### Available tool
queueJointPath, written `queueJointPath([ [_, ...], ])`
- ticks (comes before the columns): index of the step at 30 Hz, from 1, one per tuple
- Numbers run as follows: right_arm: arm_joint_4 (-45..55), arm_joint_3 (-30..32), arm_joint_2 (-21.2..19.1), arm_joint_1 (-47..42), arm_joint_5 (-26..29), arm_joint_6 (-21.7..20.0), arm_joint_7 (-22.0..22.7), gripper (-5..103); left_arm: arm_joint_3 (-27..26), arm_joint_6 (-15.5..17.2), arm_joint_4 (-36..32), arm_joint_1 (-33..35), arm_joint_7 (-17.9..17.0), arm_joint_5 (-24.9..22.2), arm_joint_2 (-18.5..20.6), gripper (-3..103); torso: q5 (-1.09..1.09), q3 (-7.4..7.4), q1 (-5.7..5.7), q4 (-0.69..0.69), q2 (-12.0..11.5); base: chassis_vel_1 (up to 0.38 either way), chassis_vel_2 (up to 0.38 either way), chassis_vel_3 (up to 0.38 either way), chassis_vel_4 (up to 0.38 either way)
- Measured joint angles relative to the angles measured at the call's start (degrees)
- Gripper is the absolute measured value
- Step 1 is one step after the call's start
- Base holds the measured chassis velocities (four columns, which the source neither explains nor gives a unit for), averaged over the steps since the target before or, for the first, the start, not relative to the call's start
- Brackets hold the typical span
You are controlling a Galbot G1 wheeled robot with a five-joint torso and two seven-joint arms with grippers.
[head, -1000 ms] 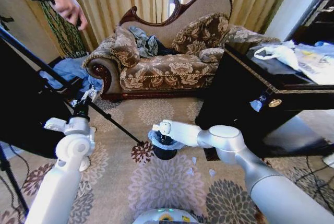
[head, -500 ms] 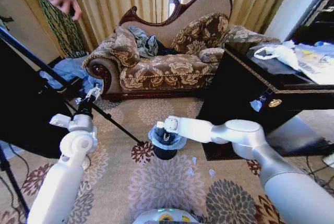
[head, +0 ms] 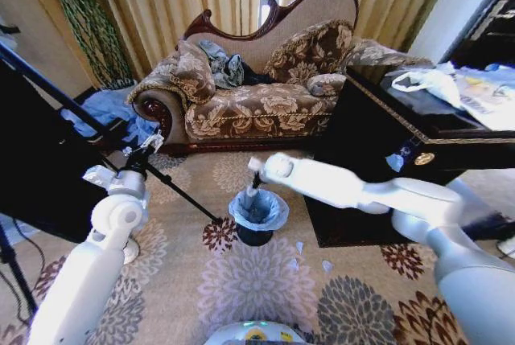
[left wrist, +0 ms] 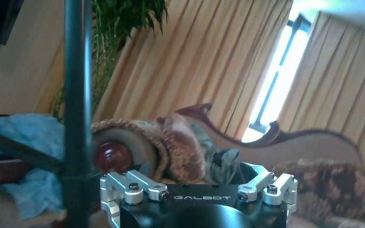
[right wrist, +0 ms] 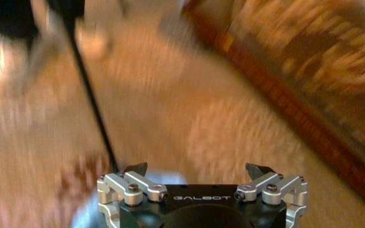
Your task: Place a garbage bag over the trash bin.
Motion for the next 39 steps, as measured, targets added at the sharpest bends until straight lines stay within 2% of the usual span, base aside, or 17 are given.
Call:
queueJointPath([
  [1,3.91,5.9,-2.63,-2.76,2.24,1.2,2.77,100,-1.04,0.64,-0.6,1.52,-0.31,-0.18,1.15,95,-0.01,-0.01,0.0,0.02,0.0,0.0,0.0,0.0,0.0],
  [4,8.19,12.64,-5.65,-7.54,3.89,3.48,5.18,100,-1.56,0.95,-1.37,3.05,-0.78,-0.49,2.32,98,0.0,0.0,0.0,0.03,0.0,0.0,0.0,0.0,0.0],
  [6,12.44,19.31,-9.44,-14.26,4.49,9.15,7.93,100,-2.47,1.58,-2.73,6.14,-1.59,-0.7,3.43,99,0.0,-0.01,-0.01,-0.02,0.0,0.0,0.0,0.0,0.0],
  [11,17.01,25.14,-12.42,-22.49,4.31,17.31,9.85,100,-6.85,3.34,-6.67,12.75,-2.57,-0.57,3.56,99,0.02,0.0,0.0,-0.02,0.0,0.0,0.0,0.0,0.0],
  [12,20.46,28.62,-14.15,-28.06,3.85,20.19,10.73,100,-8.98,4.39,-8.73,15.2,-3.07,-0.45,3.3,99,0.04,0.0,0.0,0.1,0.0,0.0,0.0,0.0,0.0],
  [15,26.32,33.87,-17.21,-37.21,2.3,23.73,13.18,100,-10.61,5.68,-10.62,17.28,-3.47,0.31,3.07,100,0.01,-0.01,-0.01,0.08,0.0,0.0,0.0,0.0,0.0],
  [17,34.75,44.92,-20.07,-53.32,-3.57,27.73,16.59,100,-11.93,7.1,-13.4,20.05,-3.46,2.73,2.35,100,0.01,-0.03,-0.02,-0.01,0.01,0.0,0.0,0.0,0.0],
  [19,39.32,55.1,-19.38,-68.53,-10.63,31.2,17.08,100,-13.02,7.55,-15.58,23.77,-2.65,5.79,1.26,100,0.03,-0.01,-0.01,-0.04,0.01,0.0,0.0,0.0,0.0],
  [20,39.32,55.1,-19.38,-68.53,-10.63,31.2,17.08,100,-13.02,7.55,-15.58,23.77,-2.65,5.79,1.26,100,0.03,-0.01,-0.01,-0.04,0.01,0.0,0.0,0.0,0.0],
  [23,44.65,68.26,-12.34,-89.47,-20.71,35.22,15.35,100,-15.36,7.7,-19.36,31.04,-1.3,8.61,-1.4,100,0.03,-0.02,-0.02,-0.02,0.01,0.0,0.0,0.0,0.0],
  [24,44.65,68.26,-12.34,-89.47,-20.71,35.22,15.35,100,-15.36,7.7,-19.36,31.04,-1.3,8.61,-1.4,100,0.03,-0.02,-0.02,-0.02,0.01,0.0,0.0,0.0,0.0],
  [27,50.43,74.29,-3.46,-102.19,-31.63,38.68,16.68,100,-16.44,5.55,-21.67,37.09,1.13,13.87,-7.14,100,0.01,-0.03,-0.03,0.0,0.02,0.0,0.0,0.0,0.0],
  [29,51.55,74.91,-1.84,-103.78,-33.71,38.99,17.0,100,-16.3,5.07,-22.05,37.88,1.45,14.77,-8.54,100,0.0,-0.02,-0.03,0.0,0.02,0.0,0.0,0.0,0.0],
  [33,56.75,76.46,6.54,-110.09,-42.92,39.76,18.68,100,-14.46,3.31,-24.32,40.86,2.75,18.63,-16.29,100,-0.03,-0.01,-0.01,0.0,0.02,0.0,0.0,0.0,0.0],
  [34,59.77,76.39,12.69,-112.72,-47.69,39.51,19.29,100,-12.89,1.63,-25.37,42.57,4.03,21.7,-20.71,100,-0.02,-0.02,-0.02,0.01,0.02,0.0,0.0,0.0,0.0],
  [36,62.15,75.76,18.6,-114.23,-52.02,39.46,19.29,100,-11.45,-0.12,-25.68,43.67,5.5,24.86,-24.97,100,-0.02,-0.02,-0.02,0.01,0.02,0.0,0.0,0.0,0.0],
  [39,63.59,75.15,22.23,-115.38,-55.9,39.94,18.63,100,-9.83,-1.67,-25.7,44.34,6.83,27.93,-29.12,100,-0.03,-0.01,0.0,0.01,0.02,0.0,0.0,0.0,0.0],
])
